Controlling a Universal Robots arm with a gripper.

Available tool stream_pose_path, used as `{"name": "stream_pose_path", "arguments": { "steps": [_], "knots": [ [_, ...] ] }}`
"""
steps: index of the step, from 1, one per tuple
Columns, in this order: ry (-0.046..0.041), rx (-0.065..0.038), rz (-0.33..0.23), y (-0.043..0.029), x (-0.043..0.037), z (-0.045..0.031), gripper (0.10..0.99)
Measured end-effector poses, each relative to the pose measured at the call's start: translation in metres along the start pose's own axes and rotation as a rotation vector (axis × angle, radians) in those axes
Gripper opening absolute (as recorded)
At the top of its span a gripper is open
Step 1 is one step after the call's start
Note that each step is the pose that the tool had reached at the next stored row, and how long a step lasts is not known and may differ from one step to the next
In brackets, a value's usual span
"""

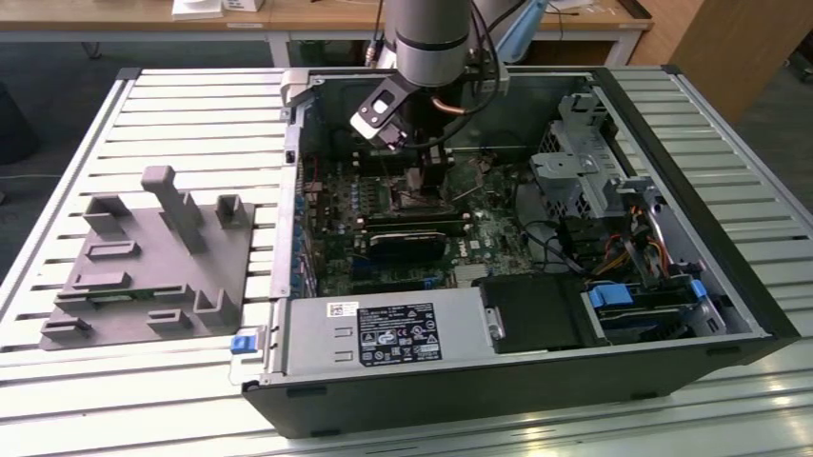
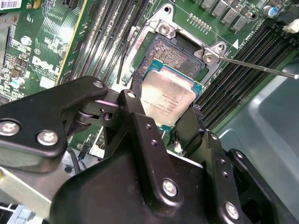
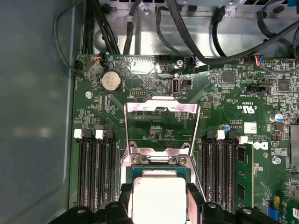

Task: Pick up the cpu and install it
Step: 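Place the cpu into insertion slot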

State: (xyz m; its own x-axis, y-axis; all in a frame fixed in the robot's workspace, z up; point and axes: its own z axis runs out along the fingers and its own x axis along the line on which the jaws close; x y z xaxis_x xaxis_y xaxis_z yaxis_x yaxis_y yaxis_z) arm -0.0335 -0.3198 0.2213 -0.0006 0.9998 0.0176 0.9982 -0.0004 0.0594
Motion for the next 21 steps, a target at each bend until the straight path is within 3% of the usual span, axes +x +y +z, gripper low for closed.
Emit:
{"name": "stream_pose_path", "arguments": {
  "steps": [21],
  "knots": [
    [-0.0001, 0.000, -0.002, -0.0031, -0.0007, 0.0093, 0.541]
  ]
}}
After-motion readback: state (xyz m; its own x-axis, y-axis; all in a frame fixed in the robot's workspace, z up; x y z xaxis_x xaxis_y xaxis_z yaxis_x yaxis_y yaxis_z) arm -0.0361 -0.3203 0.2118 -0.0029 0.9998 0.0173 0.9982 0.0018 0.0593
